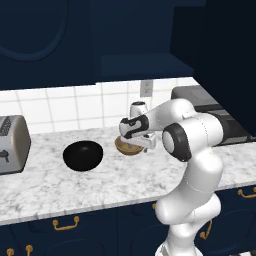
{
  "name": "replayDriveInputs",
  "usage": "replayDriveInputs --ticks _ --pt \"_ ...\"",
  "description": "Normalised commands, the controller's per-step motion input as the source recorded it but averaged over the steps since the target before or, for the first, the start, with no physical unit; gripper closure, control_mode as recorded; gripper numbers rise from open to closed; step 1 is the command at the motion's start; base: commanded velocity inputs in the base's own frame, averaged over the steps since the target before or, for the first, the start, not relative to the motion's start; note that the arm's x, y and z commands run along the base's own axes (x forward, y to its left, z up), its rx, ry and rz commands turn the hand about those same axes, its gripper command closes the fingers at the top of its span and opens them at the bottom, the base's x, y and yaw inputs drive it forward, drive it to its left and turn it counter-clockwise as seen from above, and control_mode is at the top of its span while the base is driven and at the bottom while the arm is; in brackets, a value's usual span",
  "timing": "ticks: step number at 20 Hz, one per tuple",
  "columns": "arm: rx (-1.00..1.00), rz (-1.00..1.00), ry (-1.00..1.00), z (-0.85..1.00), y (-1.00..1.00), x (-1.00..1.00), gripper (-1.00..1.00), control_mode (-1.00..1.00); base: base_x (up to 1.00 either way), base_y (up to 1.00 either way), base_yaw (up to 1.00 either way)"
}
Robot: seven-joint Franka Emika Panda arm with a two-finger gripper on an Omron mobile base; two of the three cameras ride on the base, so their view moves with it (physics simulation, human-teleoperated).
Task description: Pick up the bowls on the counter and stack them on top of one another in the open cabinet. Place the smaller bowl on top of the larger bowl.
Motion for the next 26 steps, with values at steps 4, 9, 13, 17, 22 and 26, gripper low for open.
replayDriveInputs --ticks 4,9,13,17,22,26 --pt "0.00 -0.06 -0.06 -0.17 0.00 0.18 -1.00 -1.00 0.00 0.00 0.00" --pt "0.00 -0.03 -0.02 -0.40 0.00 0.01 -1.00 -1.00 0.00 0.00 0.00" --pt "-0.01 0.00 0.00 -0.06 0.00 0.00 1.00 -1.00 0.00 0.00 0.00" --pt "0.00 0.00 -0.02 0.08 0.00 0.00 1.00 -1.00 0.00 0.00 0.00" --pt "-0.01 0.03 -0.14 0.66 0.29 -0.10 1.00 -1.00 0.00 0.00 0.00" --pt "-0.04 0.12 -0.05 0.68 0.86 -0.01 1.00 -1.00 0.00 0.00 0.00"
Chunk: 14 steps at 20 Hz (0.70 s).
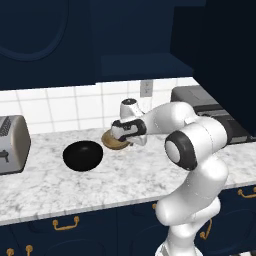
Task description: Pick up the bowls on the counter and stack them on top of one another in the open cabinet. Place the smaller bowl on top of the larger bowl.
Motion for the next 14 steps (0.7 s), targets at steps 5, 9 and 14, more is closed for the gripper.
replayDriveInputs --ticks 5,9,14 --pt "0.00 0.06 -0.02 0.52 0.92 0.08 1.00 -1.00 0.00 0.00 0.00" --pt "-0.01 0.06 0.00 0.05 0.92 0.02 1.00 -1.00 0.00 0.00 0.00" --pt "0.00 0.07 0.00 -0.30 0.80 0.02 1.00 -1.00 0.00 0.00 0.00"
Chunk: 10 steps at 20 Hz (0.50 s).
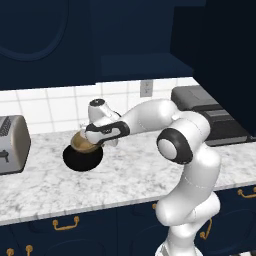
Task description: Pick up the bowls on the counter and stack them on top of one another in the open cabinet. Place the smaller bowl on top of the larger bowl.
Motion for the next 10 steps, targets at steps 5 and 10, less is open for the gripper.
replayDriveInputs --ticks 5,10 --pt "-0.01 0.06 0.00 -0.45 0.62 0.01 1.00 -1.00 0.00 0.00 0.00" --pt "-0.05 0.04 0.00 -0.17 0.29 0.00 -1.00 -1.00 0.00 0.00 0.00"
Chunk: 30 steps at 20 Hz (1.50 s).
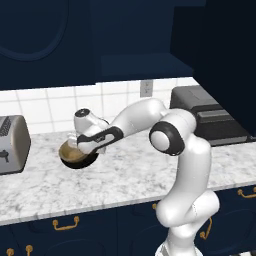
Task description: Pick up the bowls on the counter and stack them on top of one another in the open cabinet. Place the smaller bowl on top of the larger bowl.
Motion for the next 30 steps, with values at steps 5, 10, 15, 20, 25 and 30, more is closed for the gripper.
replayDriveInputs --ticks 5,10,15,20,25,30 --pt "0.01 0.00 -0.04 0.42 -0.05 -0.10 -1.00 -1.00 0.00 0.00 0.00" --pt "0.09 0.01 -0.02 0.79 -0.28 -0.17 -1.00 -1.00 0.00 0.00 0.00" --pt "0.01 0.08 -0.09 0.15 -0.51 -0.10 -1.00 -1.00 0.00 0.00 0.00" --pt "0.00 0.19 -0.03 -0.44 -0.56 -0.29 -1.00 -1.00 0.00 0.00 0.00" --pt "0.01 0.25 0.00 -0.44 -0.32 -0.07 -1.00 -1.00 0.00 0.00 0.00" --pt "0.00 0.19 0.00 -0.36 -0.01 0.00 -1.00 -1.00 0.00 0.00 0.00"
